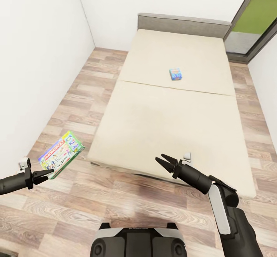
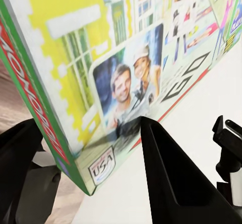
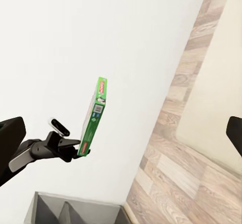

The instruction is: Put all the toys in the child's room - the three board games (two on the bed and one on the table), the two jigsaw puzzles on the table, and the tennis ball on the table - inside the toy box on the table in the child's room.

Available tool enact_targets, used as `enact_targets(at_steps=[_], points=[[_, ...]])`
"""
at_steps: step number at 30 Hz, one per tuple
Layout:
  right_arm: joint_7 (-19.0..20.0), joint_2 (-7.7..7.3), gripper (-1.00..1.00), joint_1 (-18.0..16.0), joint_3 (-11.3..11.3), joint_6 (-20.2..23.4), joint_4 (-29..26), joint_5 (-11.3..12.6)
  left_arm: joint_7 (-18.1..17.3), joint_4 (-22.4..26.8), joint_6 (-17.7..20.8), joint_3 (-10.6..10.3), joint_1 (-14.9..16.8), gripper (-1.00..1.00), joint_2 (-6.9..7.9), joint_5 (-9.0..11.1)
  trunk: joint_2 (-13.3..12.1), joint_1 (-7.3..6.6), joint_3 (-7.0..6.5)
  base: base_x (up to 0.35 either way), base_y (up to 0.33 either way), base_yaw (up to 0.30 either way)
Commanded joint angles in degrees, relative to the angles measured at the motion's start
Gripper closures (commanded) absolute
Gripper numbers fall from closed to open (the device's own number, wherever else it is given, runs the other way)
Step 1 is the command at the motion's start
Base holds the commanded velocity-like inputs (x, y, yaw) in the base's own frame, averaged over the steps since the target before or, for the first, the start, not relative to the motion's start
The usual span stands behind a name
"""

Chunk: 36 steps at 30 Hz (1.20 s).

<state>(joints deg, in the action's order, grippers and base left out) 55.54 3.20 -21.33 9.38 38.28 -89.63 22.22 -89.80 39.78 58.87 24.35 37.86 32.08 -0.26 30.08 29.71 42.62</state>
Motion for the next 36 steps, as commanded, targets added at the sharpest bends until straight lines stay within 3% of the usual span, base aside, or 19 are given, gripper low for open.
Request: enact_targets(at_steps=[1,36], points=[[0.11,0.05,-1.00,-0.02,0.10,0.35,0.02,0.20,-0.20,0.00,0.55,0.00,0.02,1.00,0.04,-0.07,0.06,0.02,-0.05,0.000,0.000,0.058],[0.25,0.05,-1.00,-0.02,0.03,0.05,0.15,0.20,-0.20,0.04,0.47,-0.11,0.02,1.00,0.00,-0.07,0.06,0.02,-3.39,0.000,0.000,0.003]])
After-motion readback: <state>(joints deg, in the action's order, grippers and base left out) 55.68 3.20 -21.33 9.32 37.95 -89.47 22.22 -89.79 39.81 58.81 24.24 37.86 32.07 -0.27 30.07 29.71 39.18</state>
